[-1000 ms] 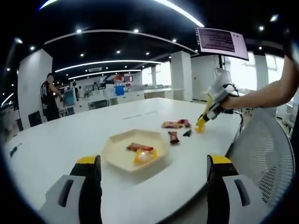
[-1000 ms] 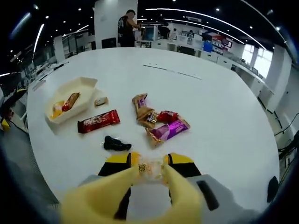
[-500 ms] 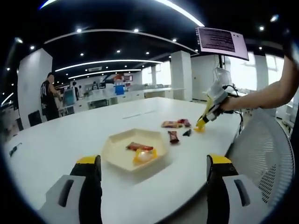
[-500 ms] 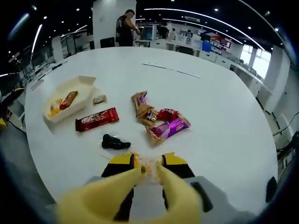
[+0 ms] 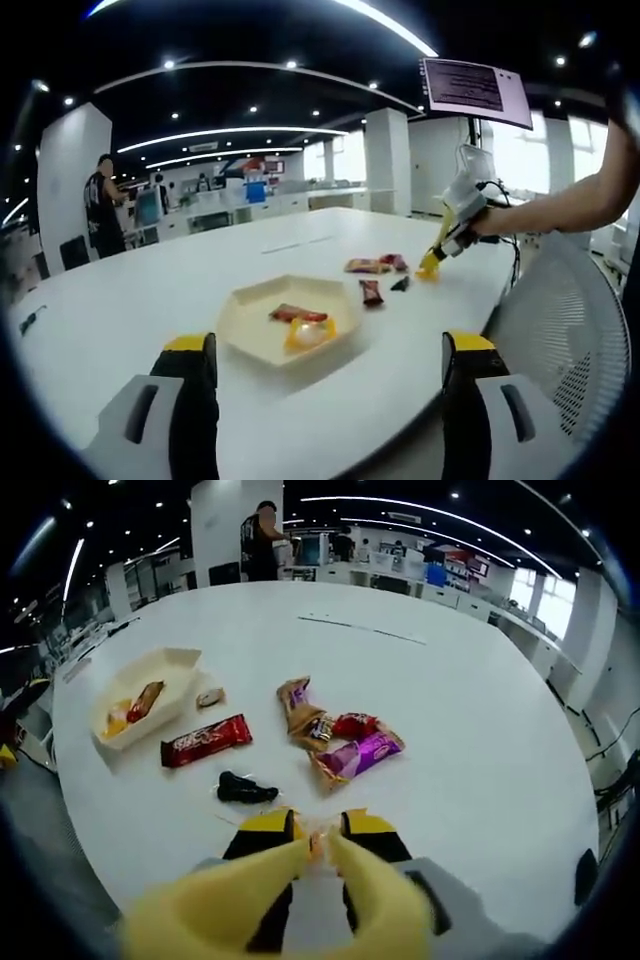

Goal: Place the target food into the container with the food tongs after gripping and lifting it, then release it inside without dropping or visibly crushing the food.

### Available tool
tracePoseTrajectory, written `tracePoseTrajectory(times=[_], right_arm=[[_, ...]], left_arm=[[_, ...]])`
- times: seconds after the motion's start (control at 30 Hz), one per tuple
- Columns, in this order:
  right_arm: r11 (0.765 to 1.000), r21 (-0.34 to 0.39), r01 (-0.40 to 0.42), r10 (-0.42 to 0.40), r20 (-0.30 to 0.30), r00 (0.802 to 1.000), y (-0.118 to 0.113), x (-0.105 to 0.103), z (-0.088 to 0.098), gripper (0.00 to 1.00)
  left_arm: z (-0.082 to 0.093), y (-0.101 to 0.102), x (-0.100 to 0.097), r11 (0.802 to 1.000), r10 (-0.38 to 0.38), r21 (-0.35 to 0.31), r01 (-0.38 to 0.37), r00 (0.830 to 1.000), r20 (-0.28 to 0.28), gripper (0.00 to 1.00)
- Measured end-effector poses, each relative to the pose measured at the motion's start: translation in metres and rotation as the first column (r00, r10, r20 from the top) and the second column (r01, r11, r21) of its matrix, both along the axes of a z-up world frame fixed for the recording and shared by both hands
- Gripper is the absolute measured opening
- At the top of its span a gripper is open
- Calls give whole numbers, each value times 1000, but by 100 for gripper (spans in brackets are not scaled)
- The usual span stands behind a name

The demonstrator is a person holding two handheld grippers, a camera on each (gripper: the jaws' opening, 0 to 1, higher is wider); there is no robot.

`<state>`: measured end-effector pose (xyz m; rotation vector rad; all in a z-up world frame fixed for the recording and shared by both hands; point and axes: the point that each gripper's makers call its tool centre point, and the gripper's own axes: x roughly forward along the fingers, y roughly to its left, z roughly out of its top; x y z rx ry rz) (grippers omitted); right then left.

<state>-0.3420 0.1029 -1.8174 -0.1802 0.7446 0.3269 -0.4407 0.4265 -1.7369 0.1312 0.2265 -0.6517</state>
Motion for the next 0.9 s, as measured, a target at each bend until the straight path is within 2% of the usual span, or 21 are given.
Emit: tracePoseTrajectory(times=[0.67,0.9], right_arm=[[1000,-9,-19,19,-11,1000,6,2,9,16],[999,-11,-34,34,18,999,14,5,30,16]], left_arm=[[-1,0,-1,1000,1,-4,-1,1000,-3,89],[-1,0,-1,1000,-3,-6,3,1000,-2,88]])
